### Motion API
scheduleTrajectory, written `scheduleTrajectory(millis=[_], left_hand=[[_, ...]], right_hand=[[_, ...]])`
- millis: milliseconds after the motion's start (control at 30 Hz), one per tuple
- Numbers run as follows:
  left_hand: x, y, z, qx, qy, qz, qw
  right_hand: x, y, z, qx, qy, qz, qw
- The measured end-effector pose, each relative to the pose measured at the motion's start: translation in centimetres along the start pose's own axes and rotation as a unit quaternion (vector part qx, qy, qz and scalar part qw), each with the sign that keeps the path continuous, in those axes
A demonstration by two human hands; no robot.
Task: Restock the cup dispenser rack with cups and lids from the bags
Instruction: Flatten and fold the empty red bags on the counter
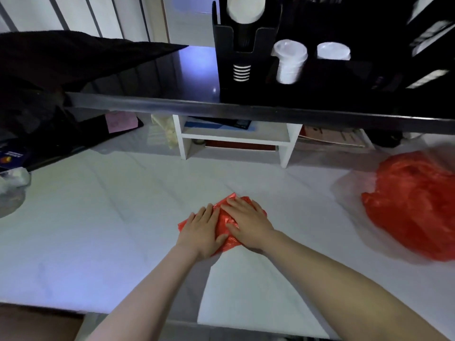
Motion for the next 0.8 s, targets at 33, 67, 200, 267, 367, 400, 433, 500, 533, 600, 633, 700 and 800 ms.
scheduleTrajectory(millis=[33,67,200,267,367,400,433,500,533,600,633,700,800], left_hand=[[-0.7,-0.1,-0.2,0.011,-0.002,-0.012,1.000],[-1.5,-0.1,-0.6,0.020,0.002,-0.029,0.999],[-4.6,-1.2,-3.4,0.062,0.031,-0.084,0.994],[-6.0,-2.1,-5.8,0.091,0.039,-0.097,0.990],[-7.7,-3.6,-9.7,0.122,0.056,-0.097,0.986],[-8.2,-4.1,-11.2,0.127,0.066,-0.095,0.985],[-8.6,-4.7,-12.6,0.131,0.075,-0.092,0.984],[-9.3,-5.8,-15.8,0.139,0.093,-0.088,0.982],[-9.5,-6.3,-17.5,0.146,0.101,-0.088,0.980],[-9.4,-7.4,-21.0,0.162,0.114,-0.087,0.976],[-9.2,-7.9,-22.6,0.163,0.121,-0.086,0.975],[-8.8,-8.9,-25.9,0.160,0.135,-0.089,0.974],[-7.8,-10.4,-30.6,0.155,0.163,-0.088,0.970]], right_hand=[[-0.8,0.0,0.0,0.016,-0.024,-0.014,0.999],[-2.0,-0.1,-0.1,0.034,-0.050,-0.042,0.997],[-7.0,0.9,-1.8,0.104,-0.132,-0.143,0.975],[-9.0,2.2,-3.4,0.128,-0.162,-0.157,0.966],[-12.1,5.4,-6.5,0.149,-0.185,-0.184,0.954],[-13.3,6.8,-7.9,0.156,-0.179,-0.195,0.951],[-14.6,8.3,-9.4,0.163,-0.169,-0.208,0.950],[-17.2,11.3,-12.5,0.179,-0.151,-0.235,0.943],[-18.6,12.9,-14.2,0.187,-0.142,-0.254,0.938],[-21.1,16.2,-17.8,0.213,-0.117,-0.297,0.923],[-22.3,17.8,-19.6,0.229,-0.105,-0.317,0.914],[-24.6,20.6,-22.8,0.241,-0.084,-0.356,0.899],[-27.0,23.9,-27.2,0.247,-0.082,-0.390,0.883]])
Point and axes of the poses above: each hand's wrist, its own y-axis away from the middle knuckle, its own x-axis out of the palm, z = x × y, the point moved 8 cm from there along -y, towards the middle knuckle, and after that the axes turned 10 degrees about -z, right-handed, at the moved point
